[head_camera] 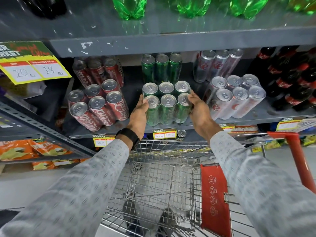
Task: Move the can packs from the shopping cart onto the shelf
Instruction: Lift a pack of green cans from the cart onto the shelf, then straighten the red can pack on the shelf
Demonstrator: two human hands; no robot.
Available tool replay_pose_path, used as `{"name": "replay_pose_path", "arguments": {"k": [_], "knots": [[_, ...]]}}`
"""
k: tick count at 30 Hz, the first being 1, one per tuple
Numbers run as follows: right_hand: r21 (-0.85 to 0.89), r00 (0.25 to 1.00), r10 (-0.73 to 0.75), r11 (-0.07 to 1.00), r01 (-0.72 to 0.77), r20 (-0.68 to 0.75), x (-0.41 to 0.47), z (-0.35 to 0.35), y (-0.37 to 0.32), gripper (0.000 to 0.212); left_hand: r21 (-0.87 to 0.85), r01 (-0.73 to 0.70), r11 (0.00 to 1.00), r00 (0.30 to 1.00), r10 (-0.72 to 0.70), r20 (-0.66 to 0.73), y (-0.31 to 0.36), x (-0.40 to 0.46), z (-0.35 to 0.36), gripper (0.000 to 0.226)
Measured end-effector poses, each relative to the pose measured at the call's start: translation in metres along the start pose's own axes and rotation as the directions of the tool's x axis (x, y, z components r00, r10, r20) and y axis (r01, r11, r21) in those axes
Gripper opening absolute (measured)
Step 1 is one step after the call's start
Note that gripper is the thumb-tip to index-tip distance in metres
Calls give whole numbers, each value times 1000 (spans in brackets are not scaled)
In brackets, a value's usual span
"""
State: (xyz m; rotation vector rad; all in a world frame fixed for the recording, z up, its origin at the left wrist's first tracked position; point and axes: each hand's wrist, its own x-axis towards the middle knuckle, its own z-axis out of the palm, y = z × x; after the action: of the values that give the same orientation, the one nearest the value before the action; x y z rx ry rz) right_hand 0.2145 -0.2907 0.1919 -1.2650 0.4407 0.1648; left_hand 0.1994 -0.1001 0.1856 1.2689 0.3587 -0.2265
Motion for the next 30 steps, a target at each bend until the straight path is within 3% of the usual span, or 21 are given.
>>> {"name": "replay_pose_path", "arguments": {"k": [7,10,12,15,18,21,23,25,27,30], "knots": [[-81,1000,-15,997,13,-15,-7,4,-3,60,31,22,999,999,-21,-31,9,-6,1,57],[-206,984,-145,971,122,-104,-18,11,-7,65,157,-42,987,986,66,-151,18,-22,-5,59],[-310,952,-283,921,236,-117,-26,18,-10,61,264,-127,956,982,159,-105,24,-43,-18,59],[-526,885,-466,749,403,15,-37,35,-15,54,310,-252,917,954,289,-77,35,-67,-54,52],[-629,813,-565,582,516,144,-46,71,-17,49,371,-350,860,850,458,-261,46,-79,-100,37],[-641,744,-604,456,617,286,-56,120,-7,50,488,-310,816,689,547,-476,49,-77,-145,35],[-626,780,-525,492,605,341,-54,153,10,52,486,-249,838,675,510,-533,52,-68,-168,41],[-635,885,-361,617,464,296,-47,181,25,57,372,-167,913,772,356,-527,55,-56,-180,46],[-582,972,-148,781,227,181,-38,200,35,62,274,-75,959,842,208,-498,55,-42,-186,45],[-384,991,29,923,24,131,-23,211,48,47,218,-68,974,910,150,-388,47,-29,-195,45]]}}
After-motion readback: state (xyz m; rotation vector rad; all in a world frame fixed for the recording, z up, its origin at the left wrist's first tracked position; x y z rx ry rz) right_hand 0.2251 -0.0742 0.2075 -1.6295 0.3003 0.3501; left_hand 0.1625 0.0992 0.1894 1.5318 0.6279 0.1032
